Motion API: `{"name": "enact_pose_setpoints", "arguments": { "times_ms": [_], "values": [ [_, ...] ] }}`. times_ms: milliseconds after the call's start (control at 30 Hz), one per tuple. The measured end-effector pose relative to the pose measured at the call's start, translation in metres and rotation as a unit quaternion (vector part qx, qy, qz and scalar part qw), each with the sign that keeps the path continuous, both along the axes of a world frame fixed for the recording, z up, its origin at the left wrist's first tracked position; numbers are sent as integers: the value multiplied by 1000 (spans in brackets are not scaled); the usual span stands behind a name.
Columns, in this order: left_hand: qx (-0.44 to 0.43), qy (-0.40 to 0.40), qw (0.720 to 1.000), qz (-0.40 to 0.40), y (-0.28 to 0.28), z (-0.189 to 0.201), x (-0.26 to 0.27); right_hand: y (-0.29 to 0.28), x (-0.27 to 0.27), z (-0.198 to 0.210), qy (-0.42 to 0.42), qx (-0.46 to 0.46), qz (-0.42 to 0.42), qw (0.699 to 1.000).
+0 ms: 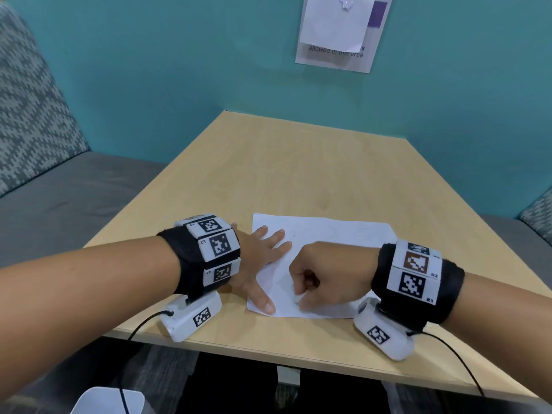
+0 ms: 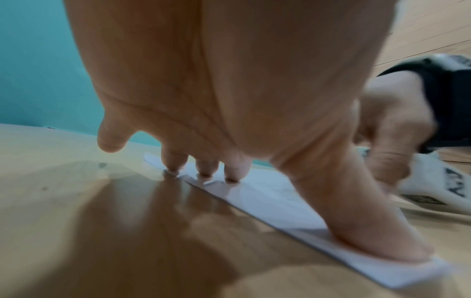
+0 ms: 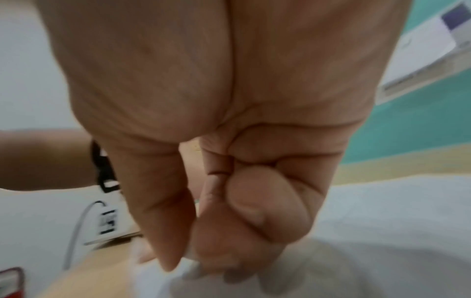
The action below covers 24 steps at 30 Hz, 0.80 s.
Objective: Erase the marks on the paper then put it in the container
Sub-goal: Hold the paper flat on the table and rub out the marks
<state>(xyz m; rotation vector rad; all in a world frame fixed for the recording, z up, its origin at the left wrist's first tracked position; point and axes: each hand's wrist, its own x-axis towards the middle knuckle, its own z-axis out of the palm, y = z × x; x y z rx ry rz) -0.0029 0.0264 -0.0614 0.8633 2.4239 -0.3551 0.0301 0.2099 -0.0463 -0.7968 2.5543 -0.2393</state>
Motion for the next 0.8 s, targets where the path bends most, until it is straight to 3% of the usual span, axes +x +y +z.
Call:
{"name": "enact_pose_setpoints", "arguments": {
  "times_ms": [100, 267, 467, 567, 733, 800],
  "values": [
    [5, 2, 1000, 1, -1, 0, -1, 3, -3, 2, 7, 8, -5, 1000],
    [-16, 35, 999, -16, 3, 2, 2, 26, -29, 6, 8, 15, -95, 995],
    [54, 7, 998, -40, 28, 6, -4, 26, -32, 3, 12, 16, -84, 996],
    [46, -14, 998, -29, 31, -1, -12, 24, -26, 4, 27, 23, -74, 997],
    [72, -27, 996, -36, 30, -7, -15, 8, -4, -1, -16, -7, -2, 1000],
    [77, -24, 996, -40, 29, -10, -17, 12, -18, 3, 15, 16, -17, 1000]
  ]
}}
